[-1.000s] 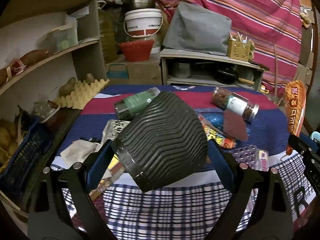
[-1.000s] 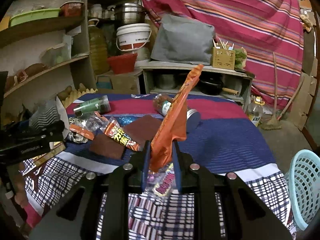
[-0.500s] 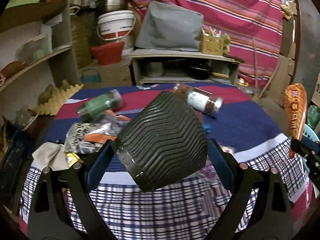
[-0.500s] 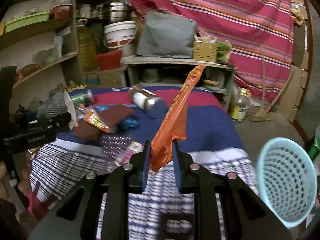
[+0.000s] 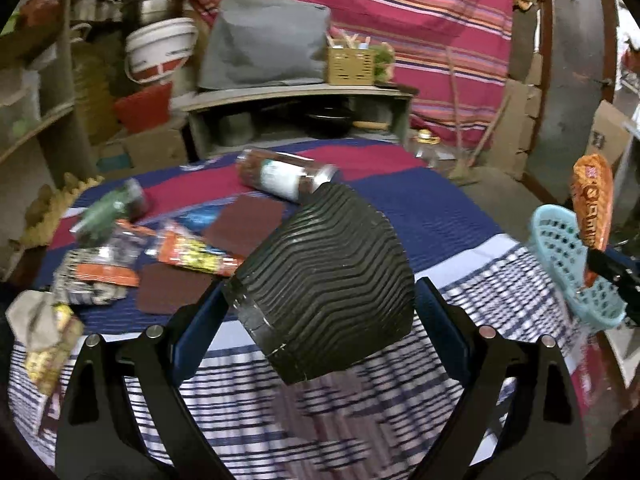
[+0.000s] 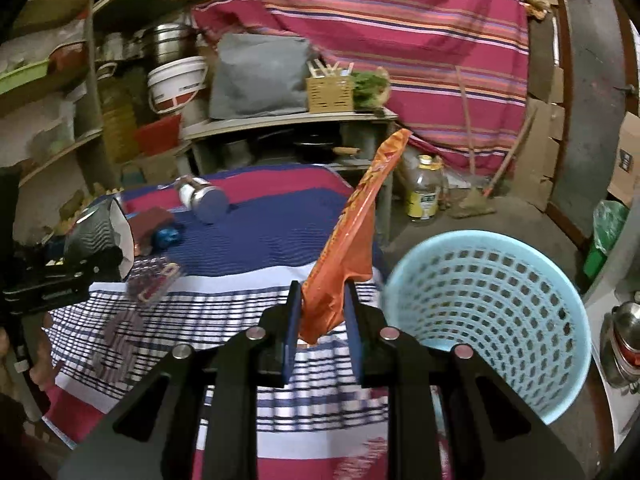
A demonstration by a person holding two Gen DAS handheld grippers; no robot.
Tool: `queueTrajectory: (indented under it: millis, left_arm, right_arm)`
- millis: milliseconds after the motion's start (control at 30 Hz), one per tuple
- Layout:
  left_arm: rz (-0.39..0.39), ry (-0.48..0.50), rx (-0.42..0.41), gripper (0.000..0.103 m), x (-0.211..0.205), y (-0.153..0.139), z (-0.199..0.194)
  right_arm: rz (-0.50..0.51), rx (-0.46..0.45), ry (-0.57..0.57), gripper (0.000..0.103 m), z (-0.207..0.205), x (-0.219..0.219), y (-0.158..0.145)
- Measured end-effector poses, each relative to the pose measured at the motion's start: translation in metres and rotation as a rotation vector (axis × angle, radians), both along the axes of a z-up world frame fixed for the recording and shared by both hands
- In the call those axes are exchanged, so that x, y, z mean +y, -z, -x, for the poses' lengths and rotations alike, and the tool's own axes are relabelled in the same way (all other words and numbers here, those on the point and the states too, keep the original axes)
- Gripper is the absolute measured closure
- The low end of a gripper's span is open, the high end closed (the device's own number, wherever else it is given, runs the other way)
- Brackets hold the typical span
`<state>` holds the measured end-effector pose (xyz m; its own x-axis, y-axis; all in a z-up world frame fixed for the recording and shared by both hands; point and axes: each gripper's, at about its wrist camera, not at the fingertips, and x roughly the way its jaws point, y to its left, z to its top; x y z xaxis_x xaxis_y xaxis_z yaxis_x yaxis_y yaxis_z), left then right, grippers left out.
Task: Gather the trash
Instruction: 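Carry the orange bag to the blue basket with the right tool while the left tool carries the cup, then open the right tool to drop the orange bag into the basket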
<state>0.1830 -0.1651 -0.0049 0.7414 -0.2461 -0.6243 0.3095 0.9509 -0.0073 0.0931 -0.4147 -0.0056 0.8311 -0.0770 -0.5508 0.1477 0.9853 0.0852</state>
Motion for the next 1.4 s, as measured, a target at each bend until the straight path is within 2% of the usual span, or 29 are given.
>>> queueTrajectory:
  millis: [133, 300, 633, 867, 1033, 1267, 1400]
  left_arm:
    - [0.031, 0.043, 0.0, 0.013, -0.022, 0.004, 0.001]
    - [0.042, 0.09, -0.043, 0.013, -0.066, 0.001, 0.007]
    - [0.036, 0.324, -0.068, 0.013, -0.204, 0.003, 0.019]
    - [0.006, 0.411, -0.05, 0.013, -0.264, 0.018, 0.024]
    - [-0.013, 0.431, -0.047, 0.013, -0.278, 0.023, 0.022]
    - [0.026, 0.424, -0.033, 0.006, -0.269, 0.016, 0.016]
    - [0.001, 0.391, -0.064, 0.006, -0.257, 0.011, 0.017]
  right_arm:
    - [-0.015, 0.0, 0.045, 0.081, 0.008, -0.029, 0.007]
    - [-0.008, 0.012, 0.12, 0.081, 0.02, -0.071, 0.015]
    - [-0.005, 0.026, 0.265, 0.081, 0.043, -0.142, 0.024]
    - [-0.033, 0.038, 0.298, 0.081, 0.051, -0.166, 0.038]
    - [-0.046, 0.039, 0.301, 0.081, 0.051, -0.171, 0.043]
    - [-0.047, 0.045, 0.291, 0.081, 0.047, -0.167, 0.045]
    - [-0.044, 0.048, 0.28, 0.081, 0.044, -0.16, 0.045]
